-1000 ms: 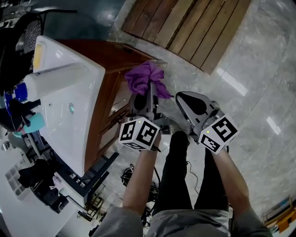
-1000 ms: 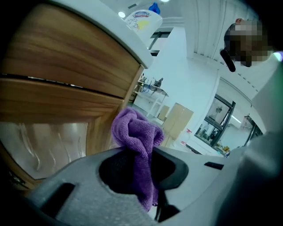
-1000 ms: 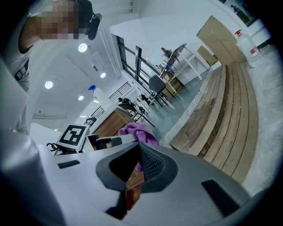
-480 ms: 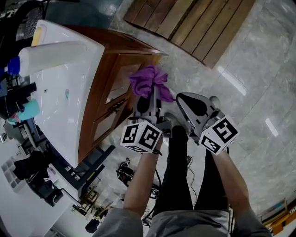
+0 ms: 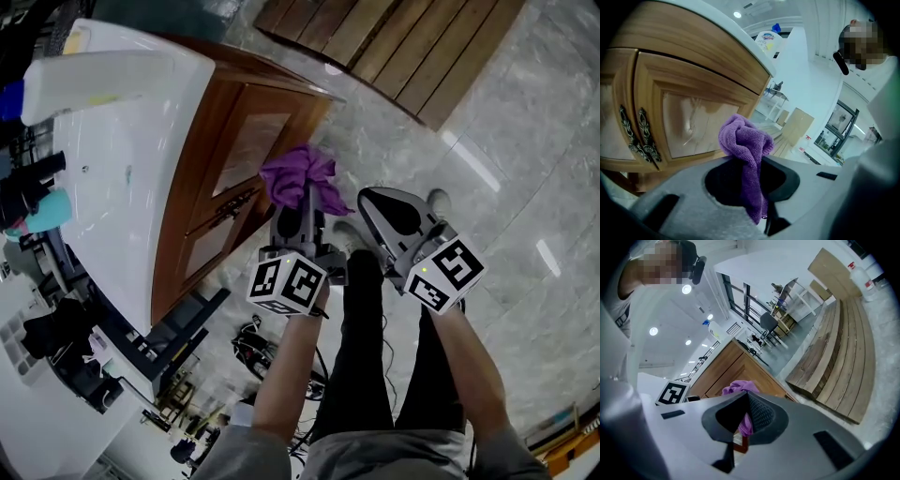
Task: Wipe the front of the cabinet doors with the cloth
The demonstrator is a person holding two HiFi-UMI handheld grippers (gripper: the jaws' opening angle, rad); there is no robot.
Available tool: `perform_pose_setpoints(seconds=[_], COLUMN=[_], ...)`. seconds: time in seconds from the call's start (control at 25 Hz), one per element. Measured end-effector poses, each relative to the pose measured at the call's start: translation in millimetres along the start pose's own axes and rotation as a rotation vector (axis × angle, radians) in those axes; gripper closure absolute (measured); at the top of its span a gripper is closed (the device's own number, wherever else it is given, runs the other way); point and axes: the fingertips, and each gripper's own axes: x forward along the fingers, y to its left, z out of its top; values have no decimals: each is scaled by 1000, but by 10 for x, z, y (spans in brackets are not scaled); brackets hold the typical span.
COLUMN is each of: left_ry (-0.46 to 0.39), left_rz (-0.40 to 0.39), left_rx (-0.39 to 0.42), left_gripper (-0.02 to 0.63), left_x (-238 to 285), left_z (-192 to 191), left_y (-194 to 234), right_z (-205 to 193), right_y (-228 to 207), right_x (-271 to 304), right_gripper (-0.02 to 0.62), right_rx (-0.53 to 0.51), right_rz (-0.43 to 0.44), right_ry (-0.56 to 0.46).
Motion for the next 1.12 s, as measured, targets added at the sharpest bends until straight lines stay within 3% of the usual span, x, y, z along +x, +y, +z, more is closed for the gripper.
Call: perform_pose_setpoints(seconds=[0.72,1.12], left_ry=[4,-2], left_rz=[117,235], left_rx=[-15,-34], left_gripper=[538,538], left_x=[-206,-279], left_z=[-51,-100], left_y=[830,1308], right_z=[-413,-653], right_y=[170,177], right_x=[469,616], right_gripper=[584,584], right_rx=[51,70], right_rz=[9,15], right_ry=[-1,32])
